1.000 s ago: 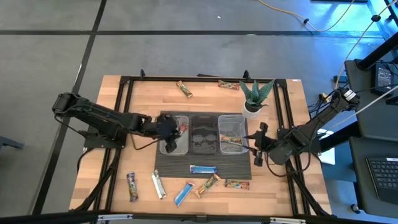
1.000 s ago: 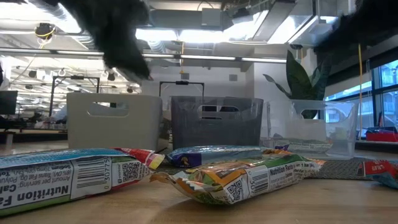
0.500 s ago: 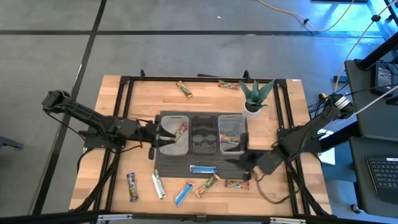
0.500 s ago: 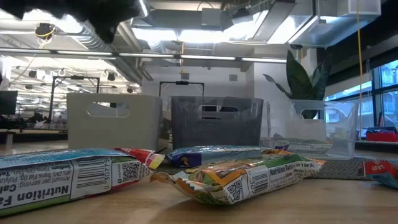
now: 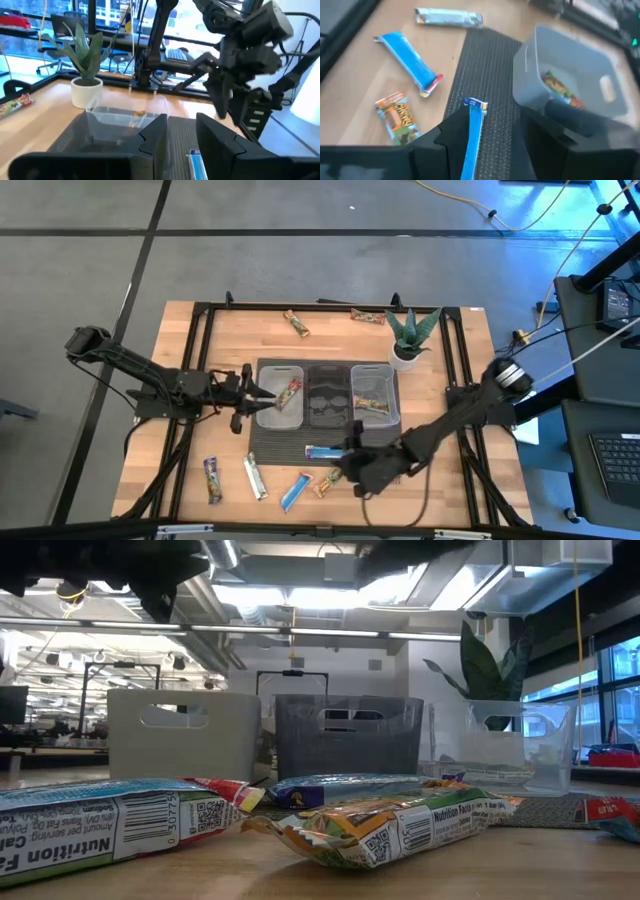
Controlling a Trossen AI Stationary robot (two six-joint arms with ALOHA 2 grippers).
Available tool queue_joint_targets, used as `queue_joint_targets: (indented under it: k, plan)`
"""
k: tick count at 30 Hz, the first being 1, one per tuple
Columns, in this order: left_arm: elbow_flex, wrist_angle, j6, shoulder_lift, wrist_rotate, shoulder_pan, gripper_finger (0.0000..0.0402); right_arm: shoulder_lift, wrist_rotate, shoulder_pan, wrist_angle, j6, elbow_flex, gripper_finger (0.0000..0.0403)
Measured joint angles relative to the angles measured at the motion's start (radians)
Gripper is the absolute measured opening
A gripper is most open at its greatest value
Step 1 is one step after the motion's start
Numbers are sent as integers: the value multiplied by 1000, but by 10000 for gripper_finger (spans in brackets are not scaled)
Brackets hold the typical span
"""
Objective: Pick and place Granola Bars by type
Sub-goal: Put the blue granola bar into the black bin
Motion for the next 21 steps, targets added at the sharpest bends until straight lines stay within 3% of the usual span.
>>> queue_joint_targets:
  k: [9, 16, 21]
  plan:
    - [0, -6, -4, 0, 6, 0, 96, 83, -193, -89, -9, 160, 11, 178]
    - [0, -7, -4, 1, 13, 0, 99, 109, -200, -120, -13, 151, 11, 182]
    - [0, -7, -4, 1, 49, 0, 98, 143, -202, -128, -15, 170, 11, 225]
